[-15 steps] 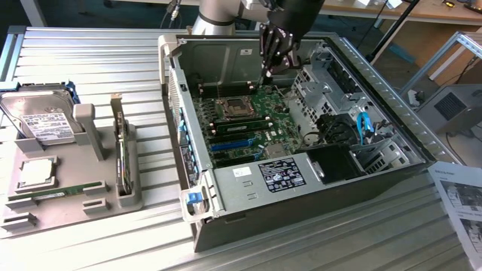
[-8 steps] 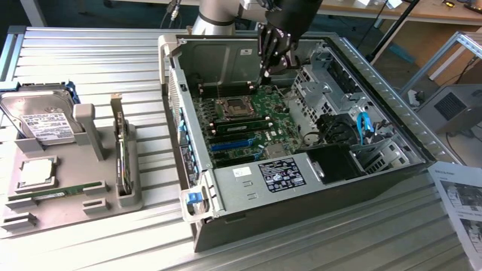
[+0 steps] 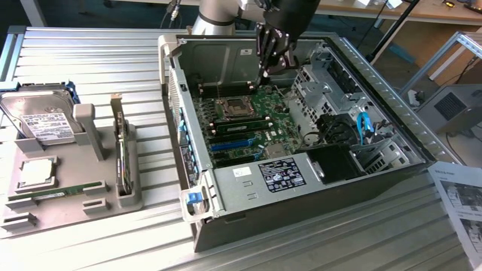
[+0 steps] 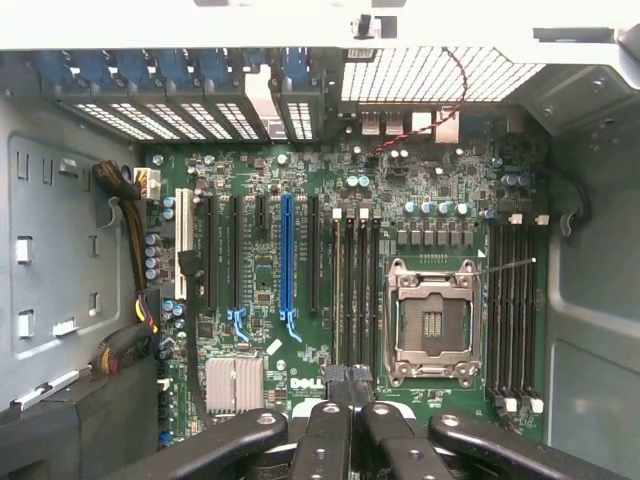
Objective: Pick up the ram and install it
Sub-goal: 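Press down the ram until it locks into place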
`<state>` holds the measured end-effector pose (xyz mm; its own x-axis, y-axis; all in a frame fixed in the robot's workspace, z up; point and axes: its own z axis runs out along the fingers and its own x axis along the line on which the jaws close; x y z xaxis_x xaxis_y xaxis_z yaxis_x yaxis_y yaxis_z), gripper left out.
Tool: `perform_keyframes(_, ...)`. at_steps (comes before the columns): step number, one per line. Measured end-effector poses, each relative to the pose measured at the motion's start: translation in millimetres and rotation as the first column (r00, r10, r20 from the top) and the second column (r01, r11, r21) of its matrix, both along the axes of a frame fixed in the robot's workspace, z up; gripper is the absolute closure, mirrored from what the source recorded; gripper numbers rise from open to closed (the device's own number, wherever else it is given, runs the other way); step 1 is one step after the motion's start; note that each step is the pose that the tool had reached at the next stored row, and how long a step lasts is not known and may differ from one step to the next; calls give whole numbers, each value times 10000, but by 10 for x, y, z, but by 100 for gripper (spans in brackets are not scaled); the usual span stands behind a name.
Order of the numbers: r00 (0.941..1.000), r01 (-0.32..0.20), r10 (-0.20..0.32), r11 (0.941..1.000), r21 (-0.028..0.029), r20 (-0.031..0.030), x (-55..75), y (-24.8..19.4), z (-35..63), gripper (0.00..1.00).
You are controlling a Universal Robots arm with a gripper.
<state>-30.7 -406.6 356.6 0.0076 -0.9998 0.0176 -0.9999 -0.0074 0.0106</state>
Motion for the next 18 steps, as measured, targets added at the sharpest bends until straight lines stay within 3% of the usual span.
perform_keyframes(10,10000,-35,35,10000,-1,21,6,-1,0,89)
perform_keyframes(18,10000,-35,35,10000,0,20,188,0,0,89)
